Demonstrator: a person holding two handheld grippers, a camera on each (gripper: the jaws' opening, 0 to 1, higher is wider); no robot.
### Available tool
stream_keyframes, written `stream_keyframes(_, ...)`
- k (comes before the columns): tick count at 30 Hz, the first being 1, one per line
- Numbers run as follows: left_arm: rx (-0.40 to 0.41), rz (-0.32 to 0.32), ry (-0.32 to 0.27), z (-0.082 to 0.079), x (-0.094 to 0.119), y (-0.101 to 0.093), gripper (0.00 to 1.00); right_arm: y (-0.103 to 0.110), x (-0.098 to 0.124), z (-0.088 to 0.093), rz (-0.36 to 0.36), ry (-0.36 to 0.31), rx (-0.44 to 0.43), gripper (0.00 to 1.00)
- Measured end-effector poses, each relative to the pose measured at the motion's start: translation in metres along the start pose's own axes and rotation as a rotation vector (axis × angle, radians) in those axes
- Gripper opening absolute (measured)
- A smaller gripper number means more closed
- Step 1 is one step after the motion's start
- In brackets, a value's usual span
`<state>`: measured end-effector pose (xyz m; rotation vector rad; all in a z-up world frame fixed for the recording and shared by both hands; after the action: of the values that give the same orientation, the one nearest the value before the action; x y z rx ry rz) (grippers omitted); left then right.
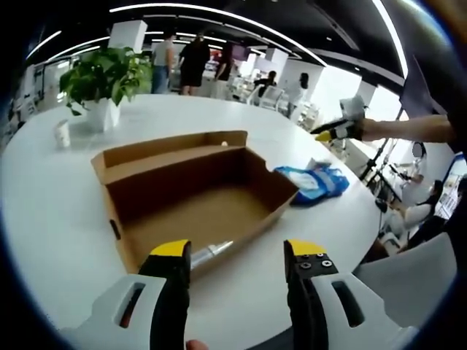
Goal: Operate the shoe box by opening the lid, removing the specified soft item, and placing it in the target area until the item is outside and the box remains undamaged.
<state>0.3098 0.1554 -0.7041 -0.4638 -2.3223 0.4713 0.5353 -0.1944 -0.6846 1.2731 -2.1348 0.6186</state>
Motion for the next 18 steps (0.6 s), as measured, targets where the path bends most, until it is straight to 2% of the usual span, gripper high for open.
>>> stream_keyframes(5, 0.003, 0.003, -0.004, -0.001, 0.001, 0.000, 0.52, 0.017, -0.007, -0.022, -0.030, -0.074, -0.031, 0.40)
stream_keyframes(18, -0.004, 0.036, -0.010, -0.002, 0.000, -0.012, 0.52, 0.045, -0.014, -0.044, -0.062, -0.122, -0.016, 0.41)
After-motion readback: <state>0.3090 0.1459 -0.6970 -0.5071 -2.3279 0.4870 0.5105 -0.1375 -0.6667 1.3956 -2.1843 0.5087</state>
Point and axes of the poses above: the point that each gripper's makers call its tool centre point, and the gripper's own axes: x roughly backward along the fingers, y roughly to its left, z roughly out of its underside, the point moved 3 cm from there along x, roughly backward along the fingers, and after that the axes turned 12 degrees about x, right-handed, at the moved point
